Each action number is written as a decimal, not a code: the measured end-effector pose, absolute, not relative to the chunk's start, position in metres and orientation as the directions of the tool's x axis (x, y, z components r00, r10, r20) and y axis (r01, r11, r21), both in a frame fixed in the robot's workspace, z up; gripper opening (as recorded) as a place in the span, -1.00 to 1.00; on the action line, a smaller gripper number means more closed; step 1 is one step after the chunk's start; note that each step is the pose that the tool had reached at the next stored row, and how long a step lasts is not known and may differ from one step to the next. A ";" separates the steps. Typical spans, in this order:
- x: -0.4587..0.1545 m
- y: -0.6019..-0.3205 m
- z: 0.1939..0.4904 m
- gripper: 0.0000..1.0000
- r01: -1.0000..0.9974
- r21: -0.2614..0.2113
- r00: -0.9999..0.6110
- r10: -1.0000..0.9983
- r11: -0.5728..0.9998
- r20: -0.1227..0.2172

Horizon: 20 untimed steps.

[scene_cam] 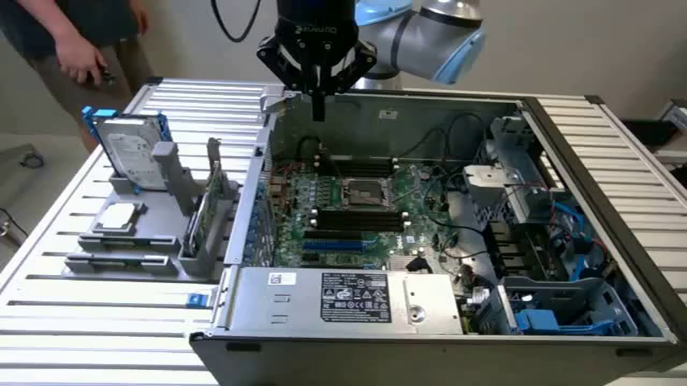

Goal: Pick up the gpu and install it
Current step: 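Reach for the gpu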

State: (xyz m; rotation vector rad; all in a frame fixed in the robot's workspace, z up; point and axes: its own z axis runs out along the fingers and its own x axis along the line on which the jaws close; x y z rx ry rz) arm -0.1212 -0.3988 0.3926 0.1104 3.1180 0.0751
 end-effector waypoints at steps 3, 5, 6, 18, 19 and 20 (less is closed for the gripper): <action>-0.121 -0.399 0.393 -0.79 0.070 0.049 -0.997 0.071 0.996 -0.019; -0.121 -0.399 0.393 -0.79 0.070 0.049 -0.997 0.071 0.996 -0.019; -0.121 -0.399 0.393 -0.79 0.070 0.049 -0.997 0.071 0.996 -0.019; -0.147 -0.393 0.392 -0.79 0.070 0.049 -0.997 0.071 0.996 -0.018; -0.152 -0.392 0.392 -0.79 0.070 0.049 -0.997 0.071 0.996 -0.017; -0.156 -0.391 0.392 -0.79 0.070 0.049 -0.997 0.071 0.996 -0.016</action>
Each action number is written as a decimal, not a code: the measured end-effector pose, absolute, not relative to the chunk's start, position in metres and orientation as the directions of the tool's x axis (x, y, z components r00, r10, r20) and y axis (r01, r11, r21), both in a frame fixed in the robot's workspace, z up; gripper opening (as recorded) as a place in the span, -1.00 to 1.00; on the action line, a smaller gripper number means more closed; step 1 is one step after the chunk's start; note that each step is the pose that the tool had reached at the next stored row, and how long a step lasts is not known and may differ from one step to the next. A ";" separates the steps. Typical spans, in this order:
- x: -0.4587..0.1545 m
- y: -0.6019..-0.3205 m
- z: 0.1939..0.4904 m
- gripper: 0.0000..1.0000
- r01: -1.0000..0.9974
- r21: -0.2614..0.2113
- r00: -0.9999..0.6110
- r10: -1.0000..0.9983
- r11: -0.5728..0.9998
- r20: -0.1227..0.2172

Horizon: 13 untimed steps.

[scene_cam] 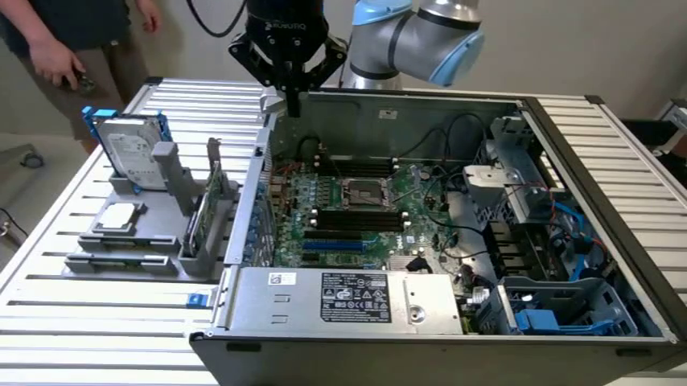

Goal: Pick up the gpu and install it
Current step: 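Reach for the gpu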

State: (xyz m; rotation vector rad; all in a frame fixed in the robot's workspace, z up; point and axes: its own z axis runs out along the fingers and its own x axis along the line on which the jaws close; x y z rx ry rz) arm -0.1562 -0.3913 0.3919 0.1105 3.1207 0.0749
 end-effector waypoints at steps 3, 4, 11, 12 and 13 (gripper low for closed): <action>-0.170 -0.389 0.390 -0.79 0.070 0.049 -0.997 0.071 0.996 -0.015; -0.174 -0.389 0.390 -0.79 0.070 0.048 -0.997 0.071 0.996 -0.015; -0.206 -0.387 0.382 -0.79 0.070 0.047 -0.997 0.071 0.996 -0.012; -0.211 -0.387 0.381 -0.79 0.071 0.047 -0.997 0.071 0.996 -0.012; -0.215 -0.387 0.380 -0.79 0.071 0.047 -0.997 0.071 0.996 -0.011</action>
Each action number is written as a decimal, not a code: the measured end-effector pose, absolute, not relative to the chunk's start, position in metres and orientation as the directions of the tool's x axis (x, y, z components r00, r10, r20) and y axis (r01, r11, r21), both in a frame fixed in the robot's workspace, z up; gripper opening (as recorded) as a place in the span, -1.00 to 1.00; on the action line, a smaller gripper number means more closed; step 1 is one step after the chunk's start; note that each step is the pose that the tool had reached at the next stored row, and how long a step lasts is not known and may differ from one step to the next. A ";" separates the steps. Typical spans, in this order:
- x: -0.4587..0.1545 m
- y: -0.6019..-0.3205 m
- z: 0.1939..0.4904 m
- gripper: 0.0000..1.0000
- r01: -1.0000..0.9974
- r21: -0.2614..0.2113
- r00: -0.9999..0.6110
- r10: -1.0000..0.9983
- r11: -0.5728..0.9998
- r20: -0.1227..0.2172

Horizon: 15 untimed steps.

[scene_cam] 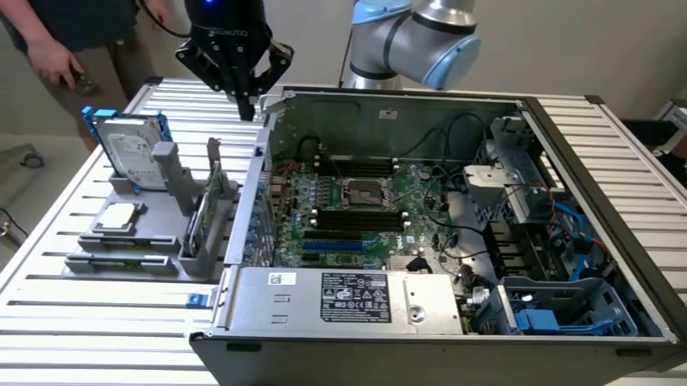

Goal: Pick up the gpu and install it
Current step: 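Reach for the gpu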

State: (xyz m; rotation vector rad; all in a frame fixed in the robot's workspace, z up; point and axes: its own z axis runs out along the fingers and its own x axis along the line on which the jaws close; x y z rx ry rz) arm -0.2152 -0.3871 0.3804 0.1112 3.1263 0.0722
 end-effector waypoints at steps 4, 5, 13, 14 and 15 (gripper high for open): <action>-0.232 -0.387 0.378 -0.79 0.071 0.044 -0.997 0.071 0.997 -0.006; -0.235 -0.387 0.377 -0.79 0.071 0.042 -0.997 0.071 0.997 -0.002; -0.255 -0.390 0.373 -0.79 0.070 0.031 -0.997 0.070 0.997 0.022; -0.256 -0.392 0.372 -0.79 0.070 0.031 -0.997 0.069 0.997 0.022; -0.257 -0.393 0.371 -0.79 0.069 0.031 -0.997 0.069 0.997 0.022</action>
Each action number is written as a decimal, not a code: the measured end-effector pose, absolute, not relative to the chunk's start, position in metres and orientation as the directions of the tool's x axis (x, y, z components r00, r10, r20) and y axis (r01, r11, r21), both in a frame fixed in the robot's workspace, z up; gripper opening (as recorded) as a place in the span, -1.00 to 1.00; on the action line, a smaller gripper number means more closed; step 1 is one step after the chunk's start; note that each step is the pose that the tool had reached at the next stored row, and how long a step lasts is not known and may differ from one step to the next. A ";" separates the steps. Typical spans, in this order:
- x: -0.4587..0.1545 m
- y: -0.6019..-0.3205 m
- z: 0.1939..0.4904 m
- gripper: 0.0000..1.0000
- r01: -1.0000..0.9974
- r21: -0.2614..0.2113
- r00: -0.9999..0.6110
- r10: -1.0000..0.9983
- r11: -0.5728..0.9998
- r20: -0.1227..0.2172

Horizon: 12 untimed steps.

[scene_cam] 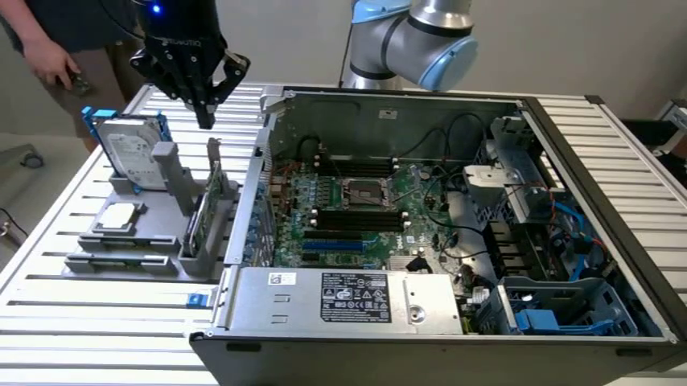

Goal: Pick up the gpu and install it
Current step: 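Reach for the gpu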

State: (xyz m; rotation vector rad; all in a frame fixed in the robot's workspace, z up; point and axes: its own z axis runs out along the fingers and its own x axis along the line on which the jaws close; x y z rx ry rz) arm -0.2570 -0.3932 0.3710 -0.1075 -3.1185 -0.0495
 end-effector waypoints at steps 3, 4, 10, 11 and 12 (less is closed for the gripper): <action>-0.259 -0.397 0.369 -0.79 0.067 0.031 -0.998 0.066 0.997 0.023; -0.260 -0.399 0.368 -0.79 0.065 0.031 -0.998 0.065 0.997 0.023; -0.269 -0.404 0.361 -0.79 0.061 0.031 -0.998 0.060 0.998 0.025; -0.273 -0.404 0.360 -0.79 0.061 0.031 -0.998 0.060 0.998 0.024; -0.277 -0.404 0.359 -0.79 0.061 0.031 -0.998 0.060 0.998 0.025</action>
